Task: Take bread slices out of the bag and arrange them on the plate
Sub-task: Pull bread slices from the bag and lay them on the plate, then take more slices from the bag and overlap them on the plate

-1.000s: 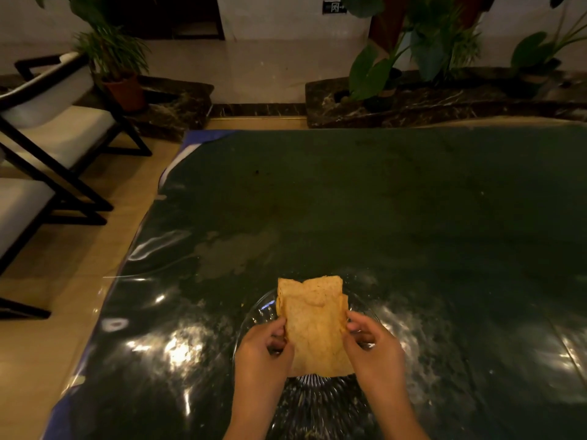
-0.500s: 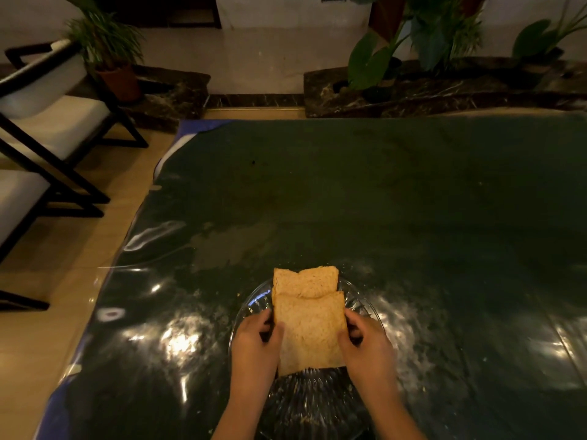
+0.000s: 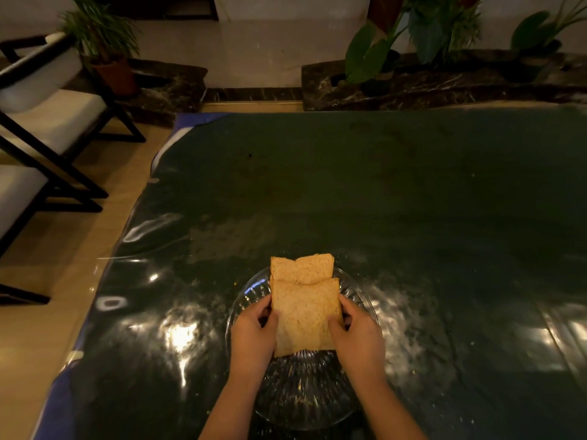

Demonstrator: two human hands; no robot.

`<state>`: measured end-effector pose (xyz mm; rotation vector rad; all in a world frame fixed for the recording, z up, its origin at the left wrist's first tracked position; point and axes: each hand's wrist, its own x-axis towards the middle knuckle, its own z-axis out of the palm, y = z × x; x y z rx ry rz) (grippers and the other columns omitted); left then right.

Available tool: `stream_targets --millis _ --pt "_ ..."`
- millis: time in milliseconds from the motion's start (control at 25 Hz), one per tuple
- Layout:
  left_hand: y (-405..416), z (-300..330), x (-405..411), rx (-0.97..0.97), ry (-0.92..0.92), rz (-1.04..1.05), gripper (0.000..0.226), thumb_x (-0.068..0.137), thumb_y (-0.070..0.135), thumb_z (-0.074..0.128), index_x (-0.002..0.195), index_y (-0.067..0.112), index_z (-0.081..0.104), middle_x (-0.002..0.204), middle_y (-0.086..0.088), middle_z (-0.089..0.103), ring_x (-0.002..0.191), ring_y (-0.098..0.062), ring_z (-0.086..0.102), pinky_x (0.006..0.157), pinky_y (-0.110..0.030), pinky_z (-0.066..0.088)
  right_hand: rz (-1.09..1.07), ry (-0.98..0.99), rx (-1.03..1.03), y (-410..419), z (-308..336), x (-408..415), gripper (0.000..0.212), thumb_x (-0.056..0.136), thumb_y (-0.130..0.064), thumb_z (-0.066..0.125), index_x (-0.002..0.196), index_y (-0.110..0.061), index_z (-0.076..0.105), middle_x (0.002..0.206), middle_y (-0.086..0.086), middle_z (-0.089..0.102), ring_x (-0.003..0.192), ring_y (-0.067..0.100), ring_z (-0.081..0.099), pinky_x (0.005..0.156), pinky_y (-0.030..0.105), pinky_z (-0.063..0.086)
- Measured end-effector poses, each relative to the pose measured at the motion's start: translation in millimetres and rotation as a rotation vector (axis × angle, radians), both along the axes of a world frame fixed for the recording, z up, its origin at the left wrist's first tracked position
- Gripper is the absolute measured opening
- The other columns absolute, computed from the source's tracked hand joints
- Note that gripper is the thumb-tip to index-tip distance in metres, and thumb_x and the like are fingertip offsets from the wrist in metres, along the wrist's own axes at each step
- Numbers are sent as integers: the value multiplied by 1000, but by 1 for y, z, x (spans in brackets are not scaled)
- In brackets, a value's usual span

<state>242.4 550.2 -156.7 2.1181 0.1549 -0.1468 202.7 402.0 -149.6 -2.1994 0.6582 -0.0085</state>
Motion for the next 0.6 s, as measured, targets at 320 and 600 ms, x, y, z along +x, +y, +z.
stream_targets --millis 320,600 --pt "-13 63 -23 85 -65 -59 46 74 22 75 118 17 60 106 5 64 93 -11 59 72 -17 42 14 -105 154 -39 54 -20 39 75 -23 70 113 -24 61 101 -7 71 82 9 65 74 28 53" --pt "-105 182 -85 124 -264 -261 43 72 26 76 112 23 61 102 9 65 91 -3 58 72 -9 37 26 -355 199 -130 158 -90 36 72 -14 74 107 -19 65 82 -10 66 70 5 62 62 3 45"
